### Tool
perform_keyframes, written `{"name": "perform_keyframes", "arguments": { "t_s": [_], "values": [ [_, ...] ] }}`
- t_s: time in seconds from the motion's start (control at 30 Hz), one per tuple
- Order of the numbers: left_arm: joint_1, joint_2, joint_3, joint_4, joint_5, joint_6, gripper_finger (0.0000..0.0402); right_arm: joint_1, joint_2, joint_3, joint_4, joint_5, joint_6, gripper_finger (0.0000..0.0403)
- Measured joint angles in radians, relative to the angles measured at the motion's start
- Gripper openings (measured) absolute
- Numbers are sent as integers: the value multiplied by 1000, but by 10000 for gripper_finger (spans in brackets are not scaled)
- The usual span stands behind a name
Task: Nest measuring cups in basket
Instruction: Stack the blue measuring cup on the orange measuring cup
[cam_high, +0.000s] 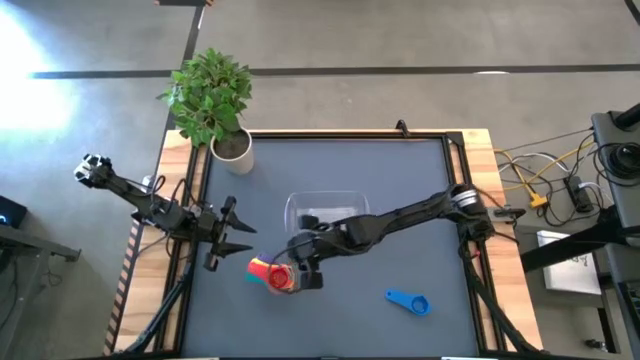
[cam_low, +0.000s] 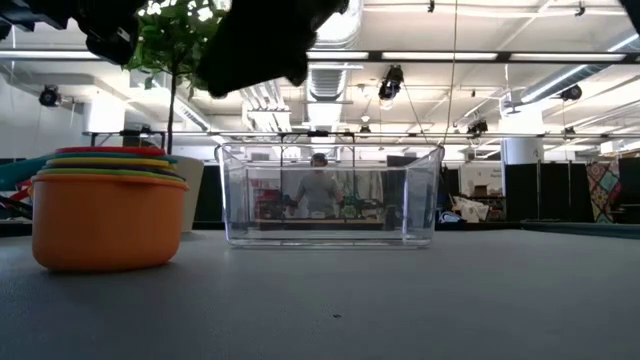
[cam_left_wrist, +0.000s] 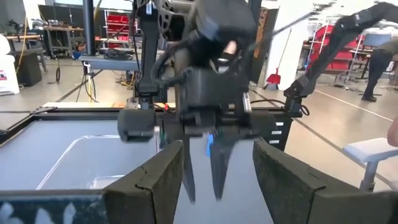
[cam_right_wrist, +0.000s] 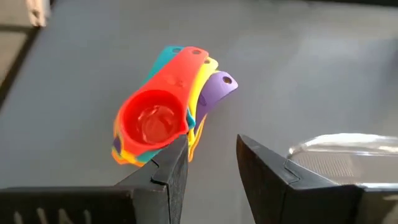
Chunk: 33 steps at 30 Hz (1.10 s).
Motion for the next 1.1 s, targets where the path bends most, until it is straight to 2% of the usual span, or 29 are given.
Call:
{"name": "perform_keyframes", "arguments": {
  "t_s": [0.23,0.57,0.7,0.9,1.1],
  "values": [
    [0,6,0,-1,-1,0,177,2,-248,-363,250,5,28,124],
    [0,9,0,-1,-3,4,177,55,-559,-709,363,116,66,118],
    [0,11,0,-1,-3,3,177,83,-650,-801,347,122,62,118],
    [0,13,0,-2,-4,4,177,105,-785,-887,224,123,206,114],
    [0,30,0,-2,-27,4,177,132,-853,-947,123,120,350,113]
  ]
}}
